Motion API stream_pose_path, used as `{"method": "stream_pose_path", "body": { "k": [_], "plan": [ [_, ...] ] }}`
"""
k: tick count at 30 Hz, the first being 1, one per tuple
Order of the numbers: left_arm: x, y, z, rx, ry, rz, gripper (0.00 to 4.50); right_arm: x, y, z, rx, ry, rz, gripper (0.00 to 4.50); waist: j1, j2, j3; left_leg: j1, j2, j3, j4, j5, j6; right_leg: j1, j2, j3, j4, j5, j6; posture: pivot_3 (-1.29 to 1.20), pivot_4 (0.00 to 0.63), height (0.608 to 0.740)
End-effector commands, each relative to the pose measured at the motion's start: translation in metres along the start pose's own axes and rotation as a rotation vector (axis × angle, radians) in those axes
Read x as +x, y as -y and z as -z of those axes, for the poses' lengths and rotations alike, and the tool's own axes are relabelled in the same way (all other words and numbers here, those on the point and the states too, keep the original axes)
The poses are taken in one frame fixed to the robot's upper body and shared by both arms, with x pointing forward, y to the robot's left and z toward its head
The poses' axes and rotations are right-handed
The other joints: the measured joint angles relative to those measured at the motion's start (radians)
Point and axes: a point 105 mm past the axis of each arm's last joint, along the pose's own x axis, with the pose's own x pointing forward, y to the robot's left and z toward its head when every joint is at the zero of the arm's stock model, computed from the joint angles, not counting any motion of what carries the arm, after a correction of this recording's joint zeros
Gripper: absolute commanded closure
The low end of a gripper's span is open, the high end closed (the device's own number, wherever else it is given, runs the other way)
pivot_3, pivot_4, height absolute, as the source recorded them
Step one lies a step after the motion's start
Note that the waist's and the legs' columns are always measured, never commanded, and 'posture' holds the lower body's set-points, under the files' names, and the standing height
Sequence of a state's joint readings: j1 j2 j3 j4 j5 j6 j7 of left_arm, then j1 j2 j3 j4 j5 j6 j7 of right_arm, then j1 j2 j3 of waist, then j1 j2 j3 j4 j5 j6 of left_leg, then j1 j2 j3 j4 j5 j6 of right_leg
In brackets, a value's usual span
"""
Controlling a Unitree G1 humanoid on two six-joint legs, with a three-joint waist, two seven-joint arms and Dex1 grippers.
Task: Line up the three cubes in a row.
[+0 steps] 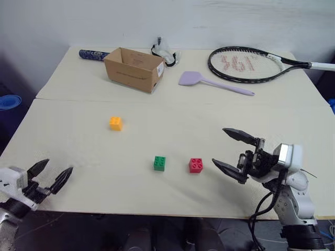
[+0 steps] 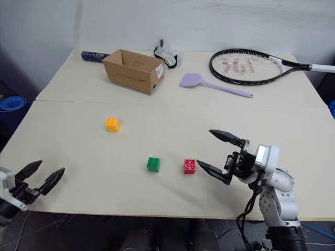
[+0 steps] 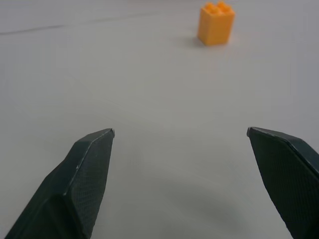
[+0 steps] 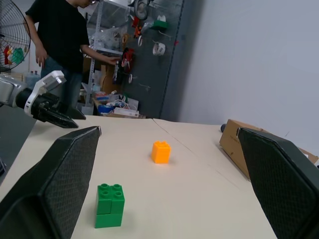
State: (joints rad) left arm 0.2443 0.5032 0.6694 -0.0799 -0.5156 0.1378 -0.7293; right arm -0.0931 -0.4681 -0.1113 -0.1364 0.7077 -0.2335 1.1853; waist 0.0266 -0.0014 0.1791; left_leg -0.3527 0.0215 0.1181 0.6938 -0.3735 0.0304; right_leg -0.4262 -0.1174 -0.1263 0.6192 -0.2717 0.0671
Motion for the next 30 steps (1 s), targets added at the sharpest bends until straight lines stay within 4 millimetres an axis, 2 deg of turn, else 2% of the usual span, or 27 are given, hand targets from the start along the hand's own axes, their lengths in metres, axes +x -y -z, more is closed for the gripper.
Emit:
{"method": "stream_pose_path", "body": {
  "k": [1, 4, 7, 9, 13, 17, 20, 27, 28, 30],
  "plan": [
    [0.025, 0.017, -0.023, 0.012, 0.085, 0.045, 0.03, 0.005, -0.001, -0.006, -0.022, 0.006, -0.006, 0.0, -0.003, 0.0, 0.0, 0.0, 0.0, 0.0, 0.0, 0.001, 0.002, 0.0, 0.0, 0.0, 0.0, 0.0, 0.0, 0.0, 0.15, 0.74],
    [0.081, 0.035, -0.041, -0.027, 0.134, 0.084, 0.03, 0.01, -0.003, -0.004, -0.019, -0.008, -0.015, 0.0, 0.003, 0.0, 0.0, 0.0, 0.0, 0.001, 0.0, 0.002, 0.002, 0.0, 0.001, 0.0, 0.001, 0.0, 0.0, 0.0, 0.15, 0.74],
    [0.126, 0.04, -0.045, -0.086, 0.109, 0.026, 0.03, 0.013, -0.004, -0.005, -0.018, -0.019, -0.021, 0.0, -0.001, -0.002, -0.001, 0.0, -0.001, 0.0, 0.001, 0.004, 0.002, 0.001, 0.001, -0.001, 0.003, 0.001, 0.001, 0.0, 0.15, 0.74],
    [0.148, 0.047, -0.049, -0.104, 0.108, 0.016, 0.03, 0.014, -0.004, -0.005, -0.02, -0.026, -0.016, 0.0, -0.007, -0.002, -0.001, 0.0, -0.002, 0.001, 0.0, 0.004, 0.003, 0.001, 0.002, -0.001, 0.005, 0.001, 0.002, 0.0, 0.15, 0.74],
    [0.163, 0.057, -0.05, -0.155, 0.098, 0.01, 0.03, 0.015, -0.001, -0.003, -0.048, -0.063, 0.011, 0.0, -0.033, -0.002, -0.001, 0.0, 0.0, 0.006, -0.002, 0.004, 0.003, -0.001, 0.004, -0.004, 0.002, 0.001, 0.002, 0.0, 0.15, 0.74],
    [0.172, 0.06, -0.032, -0.124, 0.017, -0.027, 0.03, 0.015, 0.005, -0.004, -0.077, -0.058, 0.071, 0.0, -0.027, -0.003, -0.001, -0.001, 0.0, 0.006, -0.001, 0.004, 0.003, -0.001, 0.004, -0.005, 0.002, 0.001, 0.002, 0.0, 0.15, 0.74],
    [0.172, 0.059, -0.025, -0.09, -0.018, -0.057, 0.55, 0.014, 0.002, -0.003, -0.074, -0.061, 0.074, 0.0, -0.026, -0.003, 0.0, 0.0, 0.0, 0.005, 0.002, 0.005, 0.004, 0.0, 0.003, -0.004, 0.004, 0.002, 0.003, 0.0, 0.15, 0.74],
    [0.171, 0.068, -0.022, -0.093, -0.016, -0.054, 2.77, 0.011, 0.0, -0.002, -0.085, -0.064, 0.097, 0.0, -0.025, -0.003, 0.0, -0.001, 0.0, 0.004, 0.002, 0.004, 0.003, 0.0, 0.003, -0.005, 0.003, 0.002, 0.003, 0.0, 0.15, 0.74],
    [0.171, 0.068, -0.022, -0.089, -0.016, -0.049, 2.99, 0.01, 0.0, -0.002, -0.086, -0.064, 0.098, 0.0, -0.024, -0.003, 0.0, -0.001, 0.0, 0.004, 0.002, 0.004, 0.003, 0.0, 0.003, -0.005, 0.003, 0.002, 0.003, 0.0, 0.15, 0.74],
    [0.171, 0.069, -0.025, -0.067, -0.006, -0.019, 2.99, 0.009, -0.001, -0.002, -0.085, -0.066, 0.099, 0.0, -0.025, -0.003, 0.0, -0.001, 0.0, 0.004, 0.002, 0.004, 0.003, 0.0, 0.003, -0.005, 0.004, 0.002, 0.003, 0.0, 0.15, 0.74]
  ]
}}
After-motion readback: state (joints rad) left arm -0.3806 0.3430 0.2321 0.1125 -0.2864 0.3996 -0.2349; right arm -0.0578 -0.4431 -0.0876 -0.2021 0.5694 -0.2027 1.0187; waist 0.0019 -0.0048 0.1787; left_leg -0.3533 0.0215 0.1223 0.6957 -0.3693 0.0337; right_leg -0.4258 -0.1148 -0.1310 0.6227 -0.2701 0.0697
